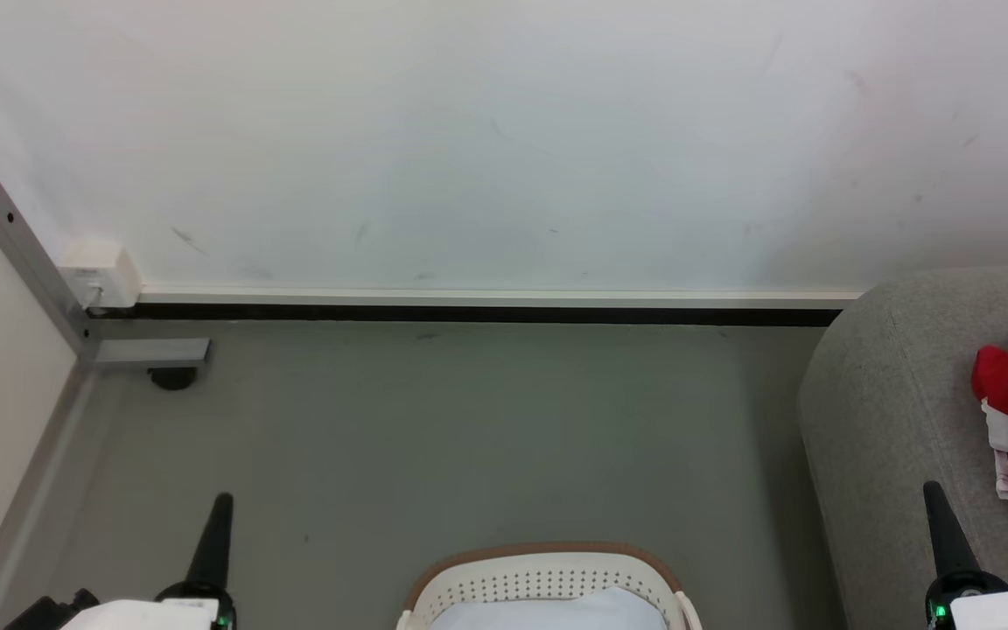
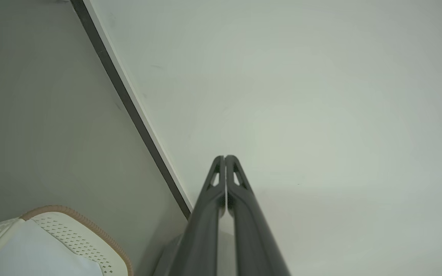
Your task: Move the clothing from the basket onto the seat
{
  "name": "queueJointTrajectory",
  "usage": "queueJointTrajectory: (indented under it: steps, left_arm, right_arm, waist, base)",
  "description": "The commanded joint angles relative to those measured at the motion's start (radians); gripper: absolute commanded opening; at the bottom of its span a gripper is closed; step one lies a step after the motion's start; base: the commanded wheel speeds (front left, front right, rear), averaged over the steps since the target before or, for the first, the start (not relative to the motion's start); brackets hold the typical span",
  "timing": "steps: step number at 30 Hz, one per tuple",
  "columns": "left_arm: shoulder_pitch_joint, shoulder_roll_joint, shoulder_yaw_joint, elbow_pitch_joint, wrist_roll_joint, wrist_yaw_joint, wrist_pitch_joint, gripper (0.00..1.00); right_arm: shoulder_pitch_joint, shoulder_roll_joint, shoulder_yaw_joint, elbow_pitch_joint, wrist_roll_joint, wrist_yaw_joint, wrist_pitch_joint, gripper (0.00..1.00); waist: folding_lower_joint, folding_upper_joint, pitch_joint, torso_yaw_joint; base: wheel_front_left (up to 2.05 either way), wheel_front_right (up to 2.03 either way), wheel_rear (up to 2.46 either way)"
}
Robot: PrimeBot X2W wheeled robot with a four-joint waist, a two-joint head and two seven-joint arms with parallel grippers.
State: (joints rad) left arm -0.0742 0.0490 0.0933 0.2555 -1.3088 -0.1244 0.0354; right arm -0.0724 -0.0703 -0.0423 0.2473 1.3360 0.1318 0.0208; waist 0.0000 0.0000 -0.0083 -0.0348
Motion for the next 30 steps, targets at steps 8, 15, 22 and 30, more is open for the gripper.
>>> queueJointTrajectory:
  steps: [8, 15, 22, 30]
  left_arm:
    - [-0.02, 0.004, 0.01, -0.009, -0.082, -0.008, 0.023, 0.0]
    - [-0.026, 0.003, 0.013, -0.009, -0.139, -0.008, 0.037, 0.0]
    - [-0.029, 0.003, 0.017, -0.01, -0.191, -0.009, 0.052, 0.0]
    - [-0.033, 0.003, 0.019, -0.011, -0.238, -0.008, 0.063, 0.0]
  right_arm:
    - [-0.021, -0.001, -0.018, -0.008, 0.081, -0.001, 0.021, 0.0]
    - [-0.027, 0.001, -0.028, -0.007, 0.132, -0.002, 0.036, 0.0]
    - [-0.03, 0.004, -0.038, -0.007, 0.179, -0.002, 0.052, 0.0]
    - [-0.033, 0.006, -0.047, -0.006, 0.227, -0.002, 0.065, 0.0]
  waist:
    - [0.0, 0.0, 0.002, 0.007]
    - [0.0, 0.0, 0.004, 0.013]
    - [0.0, 0.0, 0.006, 0.019]
    - [0.0, 0.0, 0.008, 0.025]
  base:
    - [0.0, 0.0, 0.0]
    - [0.0, 0.0, 0.0]
    - [0.0, 0.0, 0.0]
    - [0.0, 0.0, 0.0]
